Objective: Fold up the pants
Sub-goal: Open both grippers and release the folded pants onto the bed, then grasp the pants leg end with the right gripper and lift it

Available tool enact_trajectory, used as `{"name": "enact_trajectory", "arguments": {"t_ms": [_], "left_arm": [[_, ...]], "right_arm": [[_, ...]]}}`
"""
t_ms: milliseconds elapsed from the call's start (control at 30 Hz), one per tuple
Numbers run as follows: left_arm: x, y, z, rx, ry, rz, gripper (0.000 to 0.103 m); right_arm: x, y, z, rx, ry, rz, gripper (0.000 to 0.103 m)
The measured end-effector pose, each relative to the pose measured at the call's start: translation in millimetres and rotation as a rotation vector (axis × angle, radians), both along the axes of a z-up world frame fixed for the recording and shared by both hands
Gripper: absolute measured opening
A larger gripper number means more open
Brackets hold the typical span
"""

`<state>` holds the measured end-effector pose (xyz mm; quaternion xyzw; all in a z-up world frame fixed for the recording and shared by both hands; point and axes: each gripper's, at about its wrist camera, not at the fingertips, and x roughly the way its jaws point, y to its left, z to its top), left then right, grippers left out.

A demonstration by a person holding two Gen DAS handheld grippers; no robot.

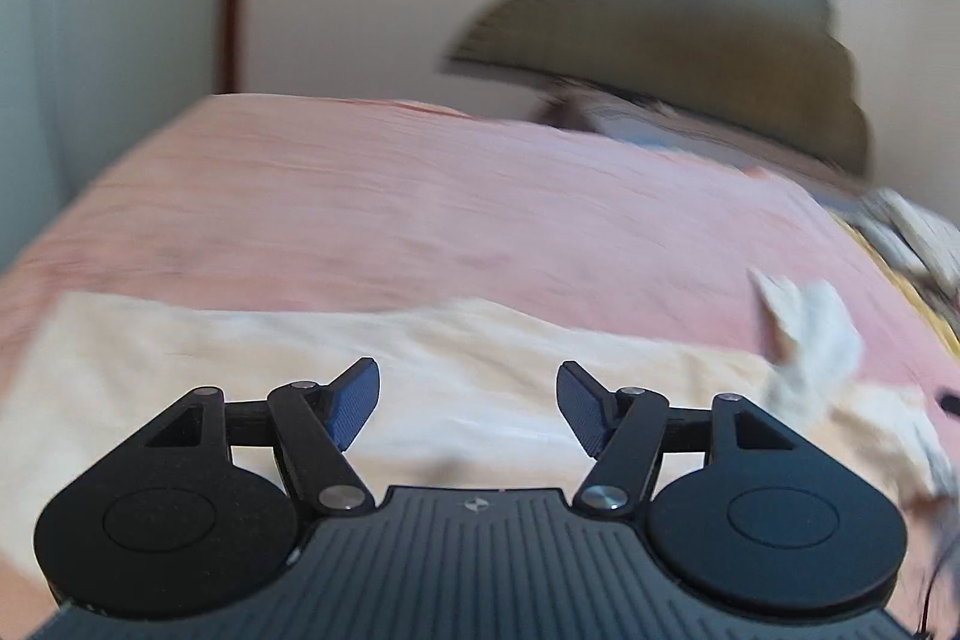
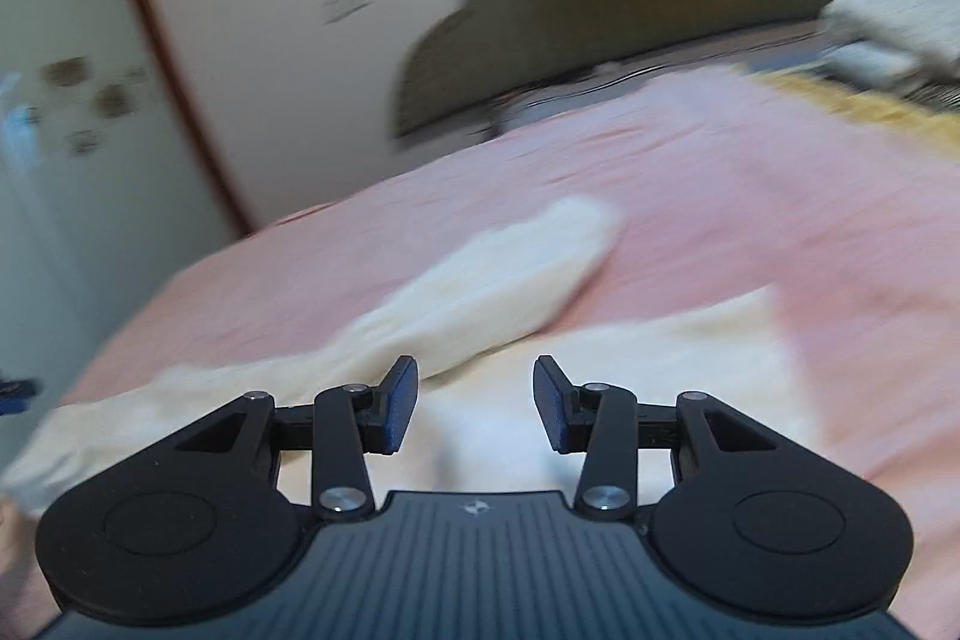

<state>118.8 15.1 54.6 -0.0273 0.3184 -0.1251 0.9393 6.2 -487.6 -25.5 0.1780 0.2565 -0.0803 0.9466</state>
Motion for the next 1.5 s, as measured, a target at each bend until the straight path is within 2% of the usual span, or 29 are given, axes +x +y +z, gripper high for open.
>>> {"name": "enact_trajectory", "arguments": {"t_ms": [67, 133, 233, 300, 333, 367, 400, 467, 567, 633, 667, 733, 767, 800, 833, 900, 933, 967, 1033, 1100, 1133, 1167, 1233, 1267, 1300, 1333, 1367, 1400, 1500], "left_arm": [[2.9, -33.5, -18.0, 0.031, 0.008, -0.078, 0.070], [2.8, -61.9, -34.9, 0.069, 0.032, -0.141, 0.070], [-2.4, -86.6, -55.4, 0.097, 0.073, -0.209, 0.070], [-7.0, -93.1, -62.9, 0.118, 0.075, -0.223, 0.070], [-7.2, -96.2, -65.7, 0.134, 0.071, -0.224, 0.070], [-7.0, -96.6, -67.3, 0.144, 0.066, -0.222, 0.070], [-4.7, -97.5, -68.7, 0.150, 0.063, -0.214, 0.071], [0.3, -97.5, -66.6, 0.138, 0.070, -0.194, 0.072], [5.4, -98.3, -63.2, 0.115, 0.076, -0.181, 0.072], [5.9, -102.5, -62.0, 0.129, 0.068, -0.187, 0.073], [4.7, -104.7, -62.5, 0.140, 0.063, -0.191, 0.073], [2.2, -107.8, -64.2, 0.151, 0.063, -0.197, 0.073], [1.3, -108.8, -65.3, 0.150, 0.065, -0.202, 0.073], [0.0, -109.6, -65.8, 0.152, 0.065, -0.208, 0.073], [-1.4, -110.1, -66.0, 0.154, 0.061, -0.212, 0.074], [-3.3, -109.7, -66.6, 0.157, 0.050, -0.218, 0.074], [-2.7, -110.0, -67.5, 0.157, 0.051, -0.218, 0.075], [-2.0, -110.2, -68.1, 0.155, 0.056, -0.218, 0.075], [-1.8, -109.9, -68.2, 0.136, 0.059, -0.222, 0.075], [-2.9, -109.6, -67.3, 0.123, 0.056, -0.229, 0.075], [-3.7, -109.4, -66.6, 0.119, 0.052, -0.231, 0.075], [-4.5, -109.5, -65.6, 0.117, 0.048, -0.232, 0.075], [-4.3, -110.2, -64.6, 0.115, 0.042, -0.237, 0.075], [-3.9, -111.5, -64.4, 0.115, 0.043, -0.243, 0.075], [-3.3, -112.9, -64.5, 0.116, 0.044, -0.248, 0.075], [-2.4, -114.0, -65.3, 0.116, 0.048, -0.251, 0.075], [-1.8, -114.9, -66.1, 0.113, 0.052, -0.254, 0.075], [-1.2, -115.9, -67.0, 0.111, 0.056, -0.256, 0.075], [0.1, -119.3, -69.0, 0.115, 0.066, -0.251, 0.075]], "right_arm": [[17.8, -36.9, -15.2, 0.024, 0.079, -0.078, 0.044], [31.6, -65.6, -31.6, 0.062, 0.110, -0.142, 0.044], [46.9, -91.8, -51.6, 0.155, 0.115, -0.130, 0.044], [50.4, -98.4, -55.4, 0.202, 0.085, -0.048, 0.042], [53.2, -97.5, -55.3, 0.187, 0.091, -0.015, 0.038], [55.0, -93.6, -54.1, 0.151, 0.105, 0.021, 0.019], [55.8, -90.3, -53.4, 0.120, 0.113, 0.041, 0.009], [54.0, -85.9, -50.1, 0.072, 0.102, 0.048, 0.009], [60.0, -79.4, -37.8, -0.052, 0.080, 0.023, 0.008], [73.2, -73.2, -30.5, -0.160, 0.091, 0.012, 0.008], [80.8, -70.2, -29.5, -0.203, 0.109, 0.010, 0.007], [98.2, -62.6, -35.1, -0.379, 0.181, -0.035, 0.007], [105.3, -61.8, -40.9, -0.429, 0.221, -0.056, 0.007], [110.7, -66.0, -48.5, -0.425, 0.261, -0.058, 0.007], [107.8, -67.0, -49.5, -0.413, 0.250, -0.079, 0.007], [89.6, -61.3, -37.9, -0.399, 0.168, -0.135, 0.007], [79.8, -57.1, -30.1, -0.370, 0.123, -0.127, 0.007], [72.0, -53.1, -23.5, -0.327, 0.098, -0.081, 0.008], [73.6, -49.9, -19.5, -0.270, 0.137, 0.009, 0.025], [80.6, -52.8, -23.0, -0.268, 0.175, -0.005, 0.078], [83.9, -57.3, -25.7, -0.264, 0.178, -0.021, 0.084], [87.5, -63.5, -28.8, -0.237, 0.174, -0.026, 0.084], [95.9, -80.5, -39.4, -0.065, 0.162, 0.033, 0.077], [99.1, -85.8, -46.2, 0.009, 0.164, 0.047, 0.043], [99.8, -84.5, -50.5, 0.020, 0.168, 0.033, 0.025], [99.1, -83.3, -51.2, 0.010, 0.154, 0.044, 0.020], [97.4, -82.0, -50.9, 0.011, 0.138, 0.056, 0.009], [96.0, -78.3, -49.2, -0.012, 0.135, 0.047, 0.009], [100.6, -50.8, -39.1, -0.254, 0.158, 0.034, 0.009]]}}
